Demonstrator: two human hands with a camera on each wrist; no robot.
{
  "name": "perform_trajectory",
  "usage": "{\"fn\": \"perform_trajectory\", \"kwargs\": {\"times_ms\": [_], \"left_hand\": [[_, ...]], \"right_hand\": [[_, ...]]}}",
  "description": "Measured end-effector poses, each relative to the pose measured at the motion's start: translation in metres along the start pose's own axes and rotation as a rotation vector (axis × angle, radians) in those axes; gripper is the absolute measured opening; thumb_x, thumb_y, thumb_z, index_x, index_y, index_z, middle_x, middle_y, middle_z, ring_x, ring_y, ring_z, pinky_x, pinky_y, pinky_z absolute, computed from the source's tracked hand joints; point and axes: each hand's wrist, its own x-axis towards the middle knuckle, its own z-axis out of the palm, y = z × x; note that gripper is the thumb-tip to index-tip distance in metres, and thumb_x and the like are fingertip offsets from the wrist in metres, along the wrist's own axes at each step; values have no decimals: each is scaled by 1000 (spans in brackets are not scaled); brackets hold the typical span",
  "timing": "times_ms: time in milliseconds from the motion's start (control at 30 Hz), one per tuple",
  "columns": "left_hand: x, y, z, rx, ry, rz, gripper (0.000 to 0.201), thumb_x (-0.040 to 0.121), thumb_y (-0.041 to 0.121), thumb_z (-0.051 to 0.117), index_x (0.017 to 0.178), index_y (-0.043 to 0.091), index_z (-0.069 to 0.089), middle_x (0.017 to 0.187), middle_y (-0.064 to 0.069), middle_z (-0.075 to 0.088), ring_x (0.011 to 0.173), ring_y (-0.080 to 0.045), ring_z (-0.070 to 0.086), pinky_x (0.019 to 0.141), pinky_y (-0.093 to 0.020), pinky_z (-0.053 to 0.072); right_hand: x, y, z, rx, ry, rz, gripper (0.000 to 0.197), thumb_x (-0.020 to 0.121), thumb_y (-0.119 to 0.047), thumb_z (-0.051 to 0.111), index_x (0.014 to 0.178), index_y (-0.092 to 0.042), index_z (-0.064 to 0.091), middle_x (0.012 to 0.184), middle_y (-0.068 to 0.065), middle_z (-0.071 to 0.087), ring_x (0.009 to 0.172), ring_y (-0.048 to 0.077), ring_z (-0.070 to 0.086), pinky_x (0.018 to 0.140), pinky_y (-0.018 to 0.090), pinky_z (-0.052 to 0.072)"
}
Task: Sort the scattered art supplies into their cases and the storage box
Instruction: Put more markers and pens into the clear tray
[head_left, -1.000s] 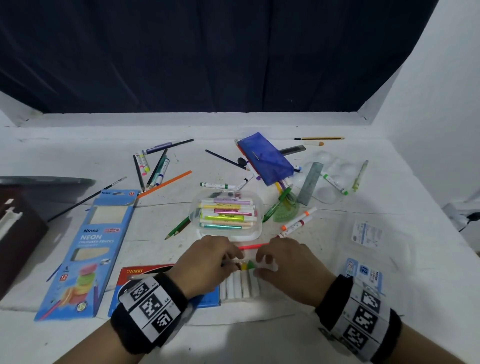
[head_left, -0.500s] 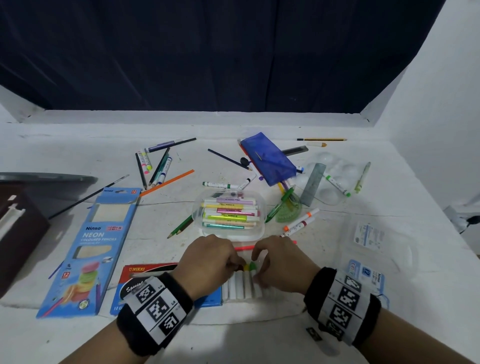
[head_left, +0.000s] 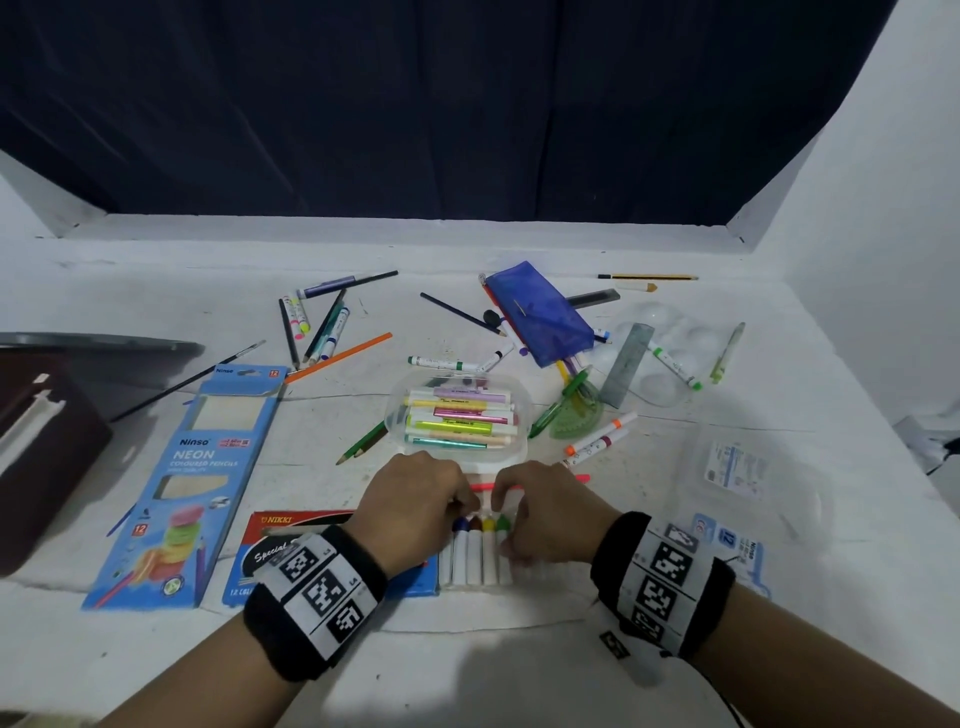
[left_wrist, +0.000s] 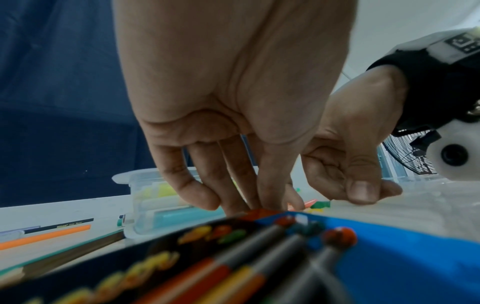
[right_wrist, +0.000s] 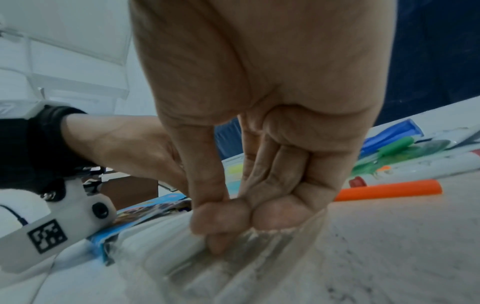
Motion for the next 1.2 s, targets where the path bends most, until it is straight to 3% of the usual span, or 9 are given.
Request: {"fn": "perform_trajectory", "kwargs": {"times_ms": [67, 200, 367, 567, 767, 933, 1000, 1100, 1200], "left_hand": [[0, 0, 0, -8, 1, -13, 20, 93, 32, 64, 107, 41, 75, 105, 11, 74, 93, -13, 66, 83, -27, 53], [0, 0, 2, -28, -2, -22, 15, 91, 23, 67, 99, 33, 76, 100, 9, 74, 91, -14, 66, 84, -29, 54], [1, 0, 4, -38, 10, -18, 16, 90, 17, 67, 99, 29, 73, 100, 8, 72, 93, -12, 64, 86, -25, 51], [0, -2, 6, -60, 16, -21, 18, 88, 16, 69, 98, 29, 74, 99, 9, 72, 94, -10, 64, 86, -24, 51], [-6, -6, 6, -201, 3, -36, 16, 96, 33, 62, 107, 31, 73, 109, 10, 70, 99, -10, 62, 90, -29, 52], [-31, -21, -26, -504, 59, -54, 26, 89, 55, 60, 99, 36, 74, 94, 22, 69, 88, 3, 63, 76, -14, 50], [-34, -35, -45, -631, 161, -97, 19, 87, 51, 61, 91, 36, 74, 86, 23, 71, 83, 0, 66, 70, -13, 49], [-18, -71, -66, -703, 309, -185, 8, 91, 32, 66, 85, 32, 71, 76, 14, 71, 71, -6, 67, 64, -18, 51], [18, -112, -71, -641, 298, -204, 13, 95, 24, 64, 88, 34, 70, 79, 10, 71, 70, -5, 68, 71, -30, 55]], "right_hand": [[0, 0, 2, -33, 12, -32, 37, 70, -10, 79, 100, -17, 61, 79, -8, 51, 85, 21, 58, 75, 29, 50], [2, -1, -3, -81, 29, -13, 36, 65, -17, 86, 89, -21, 59, 92, -5, 50, 83, 16, 54, 59, 23, 37], [4, -1, -3, -31, 9, 8, 37, 65, -16, 87, 91, -20, 61, 94, -5, 51, 85, 16, 55, 66, 25, 39], [2, 6, -1, -7, 61, 5, 40, 60, -19, 89, 86, -23, 59, 83, -5, 58, 84, 17, 64, 73, 28, 52], [-2, 7, -2, -89, 94, -36, 43, 62, -32, 89, 92, -25, 60, 76, -17, 48, 75, 10, 56, 64, 26, 44], [-11, 13, -26, -89, 248, -40, 26, 76, -43, 77, 89, -27, 60, 78, -14, 59, 72, 5, 57, 60, 21, 40], [-6, 19, -40, -61, 368, -32, 17, 79, -38, 74, 83, -28, 61, 75, -11, 62, 67, 4, 57, 59, 20, 41], [12, 32, -61, -30, 489, -29, 10, 78, -26, 72, 77, -23, 63, 69, -6, 65, 65, 13, 61, 65, 32, 53], [36, 44, -81, -93, 492, -39, 12, 81, -19, 67, 71, -20, 60, 69, -4, 63, 66, 18, 60, 66, 36, 52]]}}
